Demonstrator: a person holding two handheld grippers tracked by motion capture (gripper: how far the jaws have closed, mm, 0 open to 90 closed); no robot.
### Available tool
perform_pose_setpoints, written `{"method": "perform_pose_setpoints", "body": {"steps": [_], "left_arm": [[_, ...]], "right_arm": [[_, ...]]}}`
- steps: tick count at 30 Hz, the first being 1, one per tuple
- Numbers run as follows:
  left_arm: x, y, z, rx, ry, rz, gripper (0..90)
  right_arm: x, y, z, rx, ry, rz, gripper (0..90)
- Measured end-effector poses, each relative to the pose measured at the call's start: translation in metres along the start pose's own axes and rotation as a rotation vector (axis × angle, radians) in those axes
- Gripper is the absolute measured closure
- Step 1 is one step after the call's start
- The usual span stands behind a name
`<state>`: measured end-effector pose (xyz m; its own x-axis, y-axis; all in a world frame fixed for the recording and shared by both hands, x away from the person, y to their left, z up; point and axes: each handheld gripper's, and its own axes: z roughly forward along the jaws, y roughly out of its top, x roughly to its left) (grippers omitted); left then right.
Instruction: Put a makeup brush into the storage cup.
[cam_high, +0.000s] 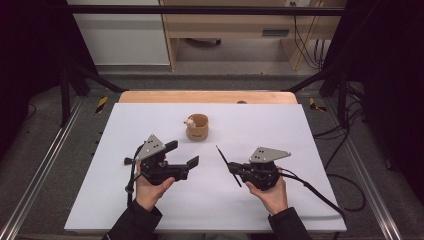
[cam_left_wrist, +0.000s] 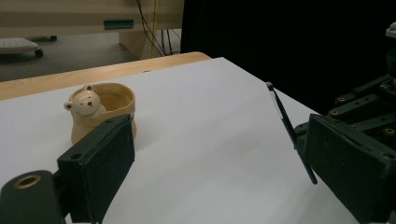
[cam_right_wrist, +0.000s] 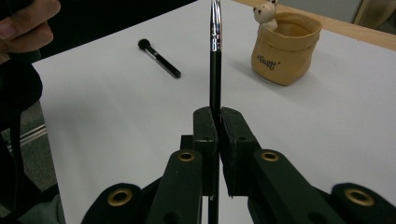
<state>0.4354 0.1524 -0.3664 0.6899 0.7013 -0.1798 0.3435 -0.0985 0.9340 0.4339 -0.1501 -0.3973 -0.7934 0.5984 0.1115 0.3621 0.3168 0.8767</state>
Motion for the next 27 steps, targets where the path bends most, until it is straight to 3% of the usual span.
{"method": "perform_pose_setpoints", "body": {"steps": [27], "left_arm": [[-0.020,0.001,0.028,-0.027,-0.074,-0.045,10.6]], "right_arm": [[0.001,0.000,0.000,-0.022,0.011,0.005,85.6]]}}
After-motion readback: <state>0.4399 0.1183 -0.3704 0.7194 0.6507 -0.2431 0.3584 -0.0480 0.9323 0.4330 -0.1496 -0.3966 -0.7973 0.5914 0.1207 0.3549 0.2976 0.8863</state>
